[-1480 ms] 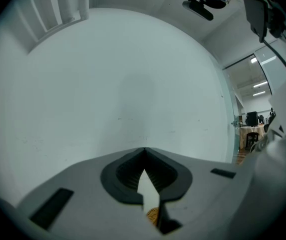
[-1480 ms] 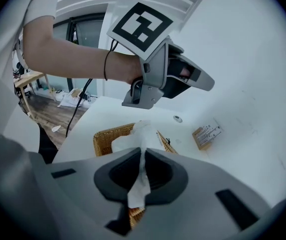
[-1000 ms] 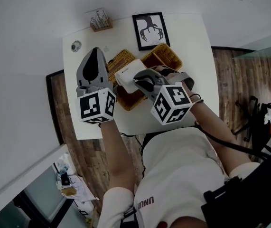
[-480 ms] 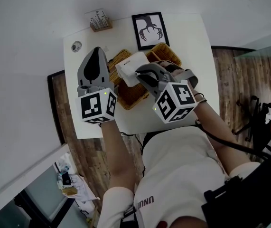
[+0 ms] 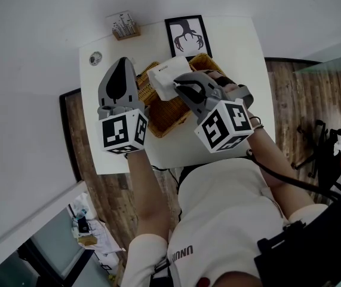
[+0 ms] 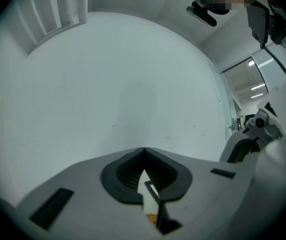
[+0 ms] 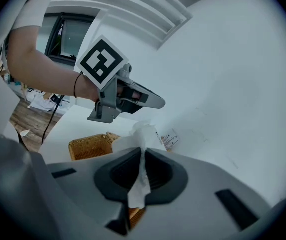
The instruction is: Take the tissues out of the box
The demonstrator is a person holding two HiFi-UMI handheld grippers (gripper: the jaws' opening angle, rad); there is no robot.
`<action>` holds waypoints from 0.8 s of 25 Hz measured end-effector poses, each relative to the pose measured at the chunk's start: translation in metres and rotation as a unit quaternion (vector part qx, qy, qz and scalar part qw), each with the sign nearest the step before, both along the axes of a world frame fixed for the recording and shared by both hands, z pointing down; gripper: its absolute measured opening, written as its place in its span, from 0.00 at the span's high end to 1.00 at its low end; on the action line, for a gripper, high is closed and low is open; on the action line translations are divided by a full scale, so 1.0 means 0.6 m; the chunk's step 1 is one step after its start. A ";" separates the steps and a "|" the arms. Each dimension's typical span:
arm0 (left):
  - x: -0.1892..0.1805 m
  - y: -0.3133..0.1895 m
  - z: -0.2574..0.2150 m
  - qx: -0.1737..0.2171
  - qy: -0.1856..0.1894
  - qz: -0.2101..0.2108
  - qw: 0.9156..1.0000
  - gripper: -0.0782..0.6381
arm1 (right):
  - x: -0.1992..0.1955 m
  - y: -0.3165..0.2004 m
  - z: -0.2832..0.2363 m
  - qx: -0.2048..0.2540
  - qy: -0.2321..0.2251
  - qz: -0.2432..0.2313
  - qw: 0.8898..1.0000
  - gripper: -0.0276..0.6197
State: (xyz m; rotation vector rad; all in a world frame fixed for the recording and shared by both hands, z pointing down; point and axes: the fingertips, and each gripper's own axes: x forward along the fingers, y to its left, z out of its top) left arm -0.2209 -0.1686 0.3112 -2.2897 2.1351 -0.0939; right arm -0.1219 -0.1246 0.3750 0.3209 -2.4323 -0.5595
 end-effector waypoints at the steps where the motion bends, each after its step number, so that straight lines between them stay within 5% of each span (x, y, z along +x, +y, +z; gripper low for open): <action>1: 0.001 0.000 0.001 0.000 0.000 0.000 1.000 0.87 | 0.001 -0.002 -0.002 0.002 -0.002 0.003 1.000 0.91; 20: 0.003 -0.001 0.004 -0.006 0.000 0.002 1.000 0.87 | 0.020 -0.031 -0.060 0.039 -0.051 0.049 0.997 0.91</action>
